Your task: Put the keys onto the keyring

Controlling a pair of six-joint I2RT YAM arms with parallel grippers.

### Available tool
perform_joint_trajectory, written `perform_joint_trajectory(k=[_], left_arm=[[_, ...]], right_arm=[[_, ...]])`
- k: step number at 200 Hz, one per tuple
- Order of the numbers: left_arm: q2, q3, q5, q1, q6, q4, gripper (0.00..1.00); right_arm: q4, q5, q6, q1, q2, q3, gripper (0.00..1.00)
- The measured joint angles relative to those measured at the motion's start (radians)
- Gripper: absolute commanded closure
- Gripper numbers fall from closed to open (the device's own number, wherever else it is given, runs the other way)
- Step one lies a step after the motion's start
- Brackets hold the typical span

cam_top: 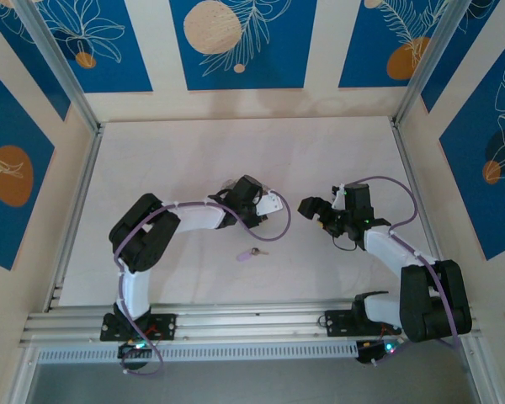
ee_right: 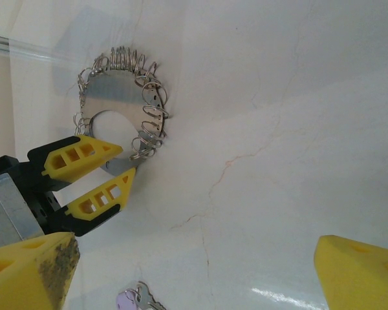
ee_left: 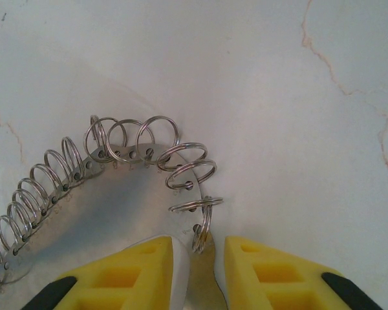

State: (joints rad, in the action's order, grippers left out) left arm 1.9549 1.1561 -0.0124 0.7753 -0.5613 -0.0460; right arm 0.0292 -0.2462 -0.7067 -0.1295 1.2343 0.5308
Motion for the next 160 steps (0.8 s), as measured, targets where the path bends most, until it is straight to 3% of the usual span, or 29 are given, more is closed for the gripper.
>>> perform_joint_trajectory(k=[113, 160], left_arm=[[0.043, 0.019, 0.018, 0.0, -0.025, -0.029, 0.78], [0.045, 0.02, 0.022, 0.0, -0.034, -0.03, 0.96]], right_arm=[[-0.002, -0.017, 0.0, 0.011, 0.003, 0.0, 0.06], [-0.011, -0.017, 0.001, 0.012, 0.014, 0.0, 0.06]])
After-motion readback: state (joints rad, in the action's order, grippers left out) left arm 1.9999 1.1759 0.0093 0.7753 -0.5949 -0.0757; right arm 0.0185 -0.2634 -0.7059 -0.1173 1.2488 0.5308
